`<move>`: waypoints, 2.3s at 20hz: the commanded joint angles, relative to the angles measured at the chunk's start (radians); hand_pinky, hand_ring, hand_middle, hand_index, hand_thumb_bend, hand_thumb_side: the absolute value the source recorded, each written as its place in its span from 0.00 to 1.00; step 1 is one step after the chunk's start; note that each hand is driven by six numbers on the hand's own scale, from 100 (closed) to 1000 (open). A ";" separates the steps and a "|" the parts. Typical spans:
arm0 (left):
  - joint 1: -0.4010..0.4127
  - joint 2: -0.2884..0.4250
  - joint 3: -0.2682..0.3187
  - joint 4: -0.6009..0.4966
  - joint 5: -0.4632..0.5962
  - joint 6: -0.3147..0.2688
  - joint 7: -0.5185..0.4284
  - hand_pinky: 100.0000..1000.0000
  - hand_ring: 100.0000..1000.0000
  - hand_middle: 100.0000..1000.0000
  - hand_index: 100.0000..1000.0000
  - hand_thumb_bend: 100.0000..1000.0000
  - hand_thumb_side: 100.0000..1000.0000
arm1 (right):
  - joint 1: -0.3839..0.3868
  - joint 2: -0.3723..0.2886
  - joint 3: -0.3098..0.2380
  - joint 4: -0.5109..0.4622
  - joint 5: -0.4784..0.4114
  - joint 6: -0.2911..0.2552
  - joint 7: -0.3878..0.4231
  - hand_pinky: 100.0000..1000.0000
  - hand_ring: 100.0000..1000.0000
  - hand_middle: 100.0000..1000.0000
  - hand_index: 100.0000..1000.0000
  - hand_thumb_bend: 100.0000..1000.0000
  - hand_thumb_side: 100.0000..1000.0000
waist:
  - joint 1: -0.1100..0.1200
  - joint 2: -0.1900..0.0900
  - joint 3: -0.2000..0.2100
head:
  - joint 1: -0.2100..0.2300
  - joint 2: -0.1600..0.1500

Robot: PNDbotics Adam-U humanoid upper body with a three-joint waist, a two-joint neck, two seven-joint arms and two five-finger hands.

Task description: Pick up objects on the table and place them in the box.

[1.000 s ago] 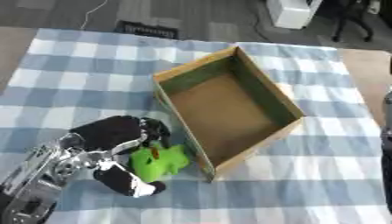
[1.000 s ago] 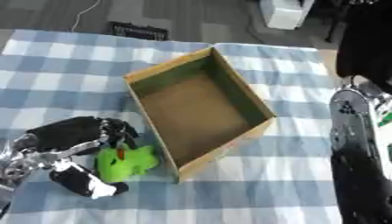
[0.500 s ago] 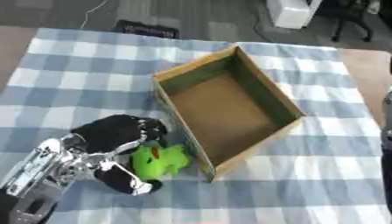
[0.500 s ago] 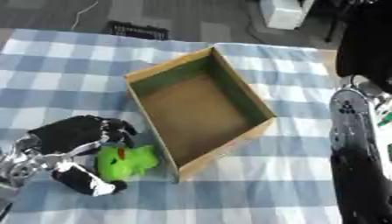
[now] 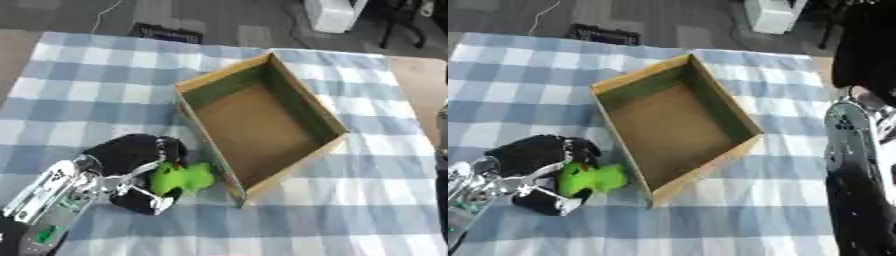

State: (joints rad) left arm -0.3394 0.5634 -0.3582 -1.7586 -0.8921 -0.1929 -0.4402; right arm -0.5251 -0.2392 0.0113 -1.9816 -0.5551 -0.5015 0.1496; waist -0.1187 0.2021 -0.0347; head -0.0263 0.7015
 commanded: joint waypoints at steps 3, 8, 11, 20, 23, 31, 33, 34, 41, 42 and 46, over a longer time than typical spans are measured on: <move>-0.008 0.001 0.005 -0.008 0.023 -0.001 0.060 0.00 0.20 0.40 0.45 0.00 0.50 | -0.017 -0.007 -0.004 -0.018 0.000 -0.001 0.000 0.50 0.47 0.45 0.57 0.00 0.71 | 0.005 -0.010 -0.001 | -0.001 0.001; -0.011 0.002 0.010 -0.033 0.082 -0.005 0.190 0.00 0.00 0.00 0.07 0.00 0.63 | -0.017 -0.007 -0.004 -0.018 0.001 -0.001 0.000 0.50 0.47 0.45 0.57 0.00 0.71 | 0.005 -0.011 0.000 | -0.002 0.000; -0.012 0.004 0.010 -0.042 0.096 -0.012 0.296 0.00 0.00 0.00 0.03 0.00 0.64 | -0.017 -0.006 -0.004 -0.018 0.001 -0.001 -0.001 0.50 0.47 0.45 0.57 0.00 0.72 | 0.005 -0.010 -0.001 | -0.001 0.000; -0.012 0.008 0.003 -0.054 0.046 -0.041 0.432 0.00 0.00 0.00 0.00 0.00 0.60 | -0.017 -0.007 -0.004 -0.018 0.001 -0.001 -0.001 0.50 0.47 0.45 0.57 0.00 0.71 | 0.005 -0.011 0.000 | 0.000 0.000; -0.015 0.009 0.007 -0.072 0.037 -0.027 0.430 0.00 0.00 0.00 0.00 0.00 0.61 | -0.016 -0.007 -0.004 -0.018 0.002 -0.001 -0.002 0.50 0.47 0.45 0.57 0.00 0.71 | 0.005 -0.011 0.001 | -0.001 0.000; -0.073 0.034 0.032 -0.226 0.079 0.039 0.421 0.00 0.00 0.00 0.00 0.00 0.61 | -0.013 -0.010 -0.004 -0.018 0.002 -0.002 -0.003 0.50 0.47 0.45 0.57 0.00 0.71 | 0.007 -0.015 0.004 | 0.002 -0.007; -0.108 0.036 0.036 -0.237 0.095 0.051 0.416 0.00 0.00 0.00 0.00 0.00 0.61 | -0.012 -0.010 -0.003 -0.018 0.002 -0.002 -0.002 0.50 0.47 0.45 0.57 0.00 0.71 | 0.008 -0.017 0.004 | 0.005 -0.024; -0.126 0.036 0.038 -0.238 0.103 0.057 0.412 0.00 0.00 0.00 0.00 0.00 0.61 | -0.012 -0.010 -0.003 -0.018 0.002 -0.002 -0.002 0.50 0.47 0.45 0.57 0.00 0.71 | 0.008 -0.017 0.004 | 0.006 -0.034; -0.260 0.035 0.023 -0.134 0.136 0.068 0.413 0.00 0.00 0.00 0.00 0.00 0.61 | -0.019 0.017 -0.041 -0.018 0.001 0.000 -0.047 0.51 0.47 0.44 0.58 0.00 0.71 | 0.011 -0.017 -0.010 | 0.011 -0.088; -0.276 0.034 0.018 -0.109 0.136 0.063 0.418 0.00 0.00 0.00 0.00 0.00 0.61 | -0.022 0.024 -0.048 -0.018 0.003 0.003 -0.059 0.51 0.47 0.44 0.58 0.00 0.71 | 0.012 -0.016 -0.015 | 0.015 -0.093; -0.338 0.025 -0.017 -0.007 0.125 0.022 0.446 0.00 0.00 0.00 0.00 0.00 0.62 | -0.040 0.047 -0.057 -0.018 0.005 0.006 -0.088 0.51 0.46 0.44 0.58 0.00 0.71 | 0.014 -0.010 -0.036 | 0.028 -0.098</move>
State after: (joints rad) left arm -0.6561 0.5819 -0.3697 -1.7835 -0.7664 -0.1579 -0.0023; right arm -0.5460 -0.1908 -0.0371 -1.9819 -0.5536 -0.4954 0.0715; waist -0.1106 0.2051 -0.0713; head -0.0070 0.6186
